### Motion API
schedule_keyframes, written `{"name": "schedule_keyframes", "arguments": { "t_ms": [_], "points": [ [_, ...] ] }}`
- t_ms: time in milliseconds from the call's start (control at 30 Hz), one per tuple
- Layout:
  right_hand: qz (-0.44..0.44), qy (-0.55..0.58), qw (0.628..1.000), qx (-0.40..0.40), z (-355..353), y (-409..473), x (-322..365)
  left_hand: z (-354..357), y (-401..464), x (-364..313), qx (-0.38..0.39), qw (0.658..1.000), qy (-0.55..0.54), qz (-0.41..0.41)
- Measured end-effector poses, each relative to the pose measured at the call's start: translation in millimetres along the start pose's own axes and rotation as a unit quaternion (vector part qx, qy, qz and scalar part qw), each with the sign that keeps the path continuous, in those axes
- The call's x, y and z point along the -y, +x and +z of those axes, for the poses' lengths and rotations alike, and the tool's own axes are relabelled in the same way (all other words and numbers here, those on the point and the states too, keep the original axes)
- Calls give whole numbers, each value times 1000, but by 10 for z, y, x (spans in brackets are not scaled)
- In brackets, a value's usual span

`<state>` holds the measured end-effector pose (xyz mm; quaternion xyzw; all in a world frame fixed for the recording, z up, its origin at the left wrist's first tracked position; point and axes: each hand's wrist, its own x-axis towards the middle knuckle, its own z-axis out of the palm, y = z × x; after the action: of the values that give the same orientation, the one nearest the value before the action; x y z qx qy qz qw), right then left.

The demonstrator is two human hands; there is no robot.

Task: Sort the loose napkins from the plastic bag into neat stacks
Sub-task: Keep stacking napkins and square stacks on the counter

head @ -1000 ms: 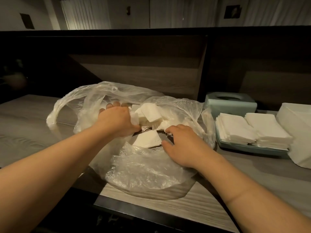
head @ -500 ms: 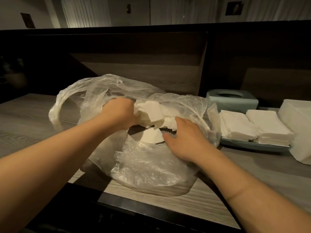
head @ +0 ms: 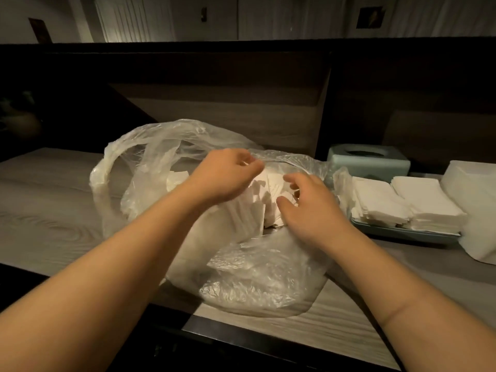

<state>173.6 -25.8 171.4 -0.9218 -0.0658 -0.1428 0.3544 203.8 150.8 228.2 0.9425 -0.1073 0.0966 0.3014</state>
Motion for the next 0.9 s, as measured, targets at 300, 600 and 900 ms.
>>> {"name": "schedule_keyframes", "arguments": {
  "t_ms": [300, 600, 900],
  "points": [
    [-22, -108, 991, 72, -43, 2, -93, 609, 56, 181, -78, 981, -164, -70],
    [-163, -21, 986, -42, 30, -86, 85, 412, 56, 238, -127, 929, -344, -47],
    [-161, -102, 982, 7, 212, -260, 323, 364, 36, 212, -103, 888, -441, -72]
  ]
}}
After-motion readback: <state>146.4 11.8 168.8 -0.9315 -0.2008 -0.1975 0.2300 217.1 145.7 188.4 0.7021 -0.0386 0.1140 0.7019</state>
